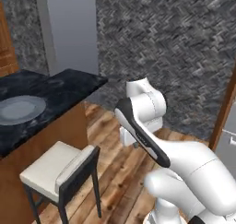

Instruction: Move the hot dog bun to the plate on the dining table and place the condiment next to that plate. Then navigate to the fridge and take the sausage and place it on the plate as well.

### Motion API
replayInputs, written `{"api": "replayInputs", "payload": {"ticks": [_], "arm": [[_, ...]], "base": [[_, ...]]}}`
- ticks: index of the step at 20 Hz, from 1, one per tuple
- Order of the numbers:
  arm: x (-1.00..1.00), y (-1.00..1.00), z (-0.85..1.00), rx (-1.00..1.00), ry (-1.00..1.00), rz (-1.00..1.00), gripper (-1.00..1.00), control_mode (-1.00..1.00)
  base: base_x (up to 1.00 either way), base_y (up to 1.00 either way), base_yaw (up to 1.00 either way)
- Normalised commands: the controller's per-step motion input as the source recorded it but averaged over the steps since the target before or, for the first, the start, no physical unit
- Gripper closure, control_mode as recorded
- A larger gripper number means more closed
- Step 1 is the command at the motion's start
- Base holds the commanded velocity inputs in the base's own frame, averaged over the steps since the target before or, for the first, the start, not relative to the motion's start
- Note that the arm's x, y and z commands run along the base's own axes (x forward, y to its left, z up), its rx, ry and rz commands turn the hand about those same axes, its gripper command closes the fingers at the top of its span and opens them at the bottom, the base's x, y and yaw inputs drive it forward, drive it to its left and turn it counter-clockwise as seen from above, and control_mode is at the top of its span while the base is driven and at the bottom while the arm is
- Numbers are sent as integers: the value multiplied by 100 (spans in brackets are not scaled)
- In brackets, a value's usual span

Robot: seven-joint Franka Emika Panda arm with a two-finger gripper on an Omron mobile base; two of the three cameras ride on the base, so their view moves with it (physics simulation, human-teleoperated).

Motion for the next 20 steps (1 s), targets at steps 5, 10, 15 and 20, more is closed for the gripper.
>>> {"api": "replayInputs", "payload": {"ticks": [5, 10, 15, 20], "arm": [[0, 0, 0, 0, 0, 0, 100, 100], [0, 0, 0, 0, 0, 0, 100, 100], [0, 0, 0, 0, 0, 0, 100, 100], [0, 0, 0, 0, 0, 0, 100, 100]], "base": [[34, -20, 70], [40, -5, 69], [79, -9, 55], [85, 0, 27]]}}
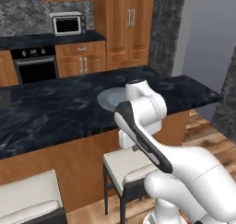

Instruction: Move the hot dog bun to the plate on the dining table and place the condiment next to that plate. Then navigate to the fridge and take the sausage and place it on the plate as well.

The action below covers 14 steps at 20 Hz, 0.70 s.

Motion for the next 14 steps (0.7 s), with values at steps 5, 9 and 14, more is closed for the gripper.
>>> {"api": "replayInputs", "payload": {"ticks": [5, 9, 14], "arm": [[0, 0, 0, 0, 0, 0, 100, 100], [0, 0, 0, 0, 0, 0, 100, 100], [45, -7, 54, 12, -3, 8, 100, -100]], "base": [[54, -12, 21], [44, -6, 10], [0, 0, 0]]}}
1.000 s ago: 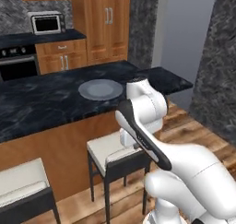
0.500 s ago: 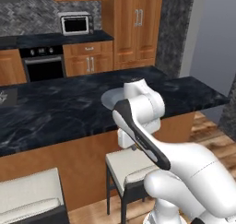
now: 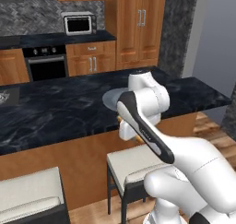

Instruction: Move the hot dog bun to the plate on the dining table and place the condiment next to that plate. Then navigate to the fridge and take the sausage and place it on the plate as well.

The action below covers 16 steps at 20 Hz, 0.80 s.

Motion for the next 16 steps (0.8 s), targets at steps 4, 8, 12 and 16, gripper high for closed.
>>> {"api": "replayInputs", "payload": {"ticks": [4, 8, 12, 16], "arm": [[100, -1, 73, 14, 0, 3, 100, -100], [100, -1, 31, 2, 1, -2, 100, -100], [100, -2, 10, 0, 14, -13, 100, -100], [90, -11, 5, 0, 10, -12, 100, -100]], "base": [[0, 0, 0], [0, 0, 0], [0, 0, 0], [0, 0, 0]]}}
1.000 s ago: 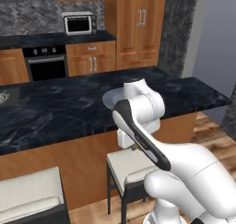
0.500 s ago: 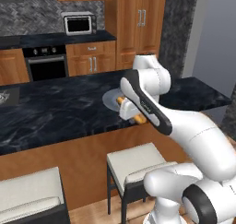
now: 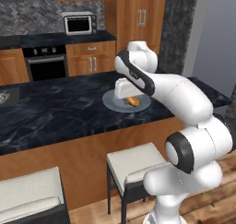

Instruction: Move the hot dog bun to the plate on the dining table and place the condiment next to that plate. Then navigate to the fridge and take the sausage and place it on the plate as well.

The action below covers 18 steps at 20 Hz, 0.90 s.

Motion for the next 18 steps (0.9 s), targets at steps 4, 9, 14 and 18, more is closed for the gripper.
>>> {"api": "replayInputs", "payload": {"ticks": [4, 9, 14, 18], "arm": [[64, -18, 0, 0, 10, -8, 100, -100], [58, -5, 0, 0, 18, -7, 100, -100], [71, -1, -3, -5, 16, 0, 100, -100], [98, -10, -47, -11, 4, 0, 100, -100]], "base": [[0, 0, 0], [0, 0, 0], [0, 0, 0], [0, 0, 0]]}}
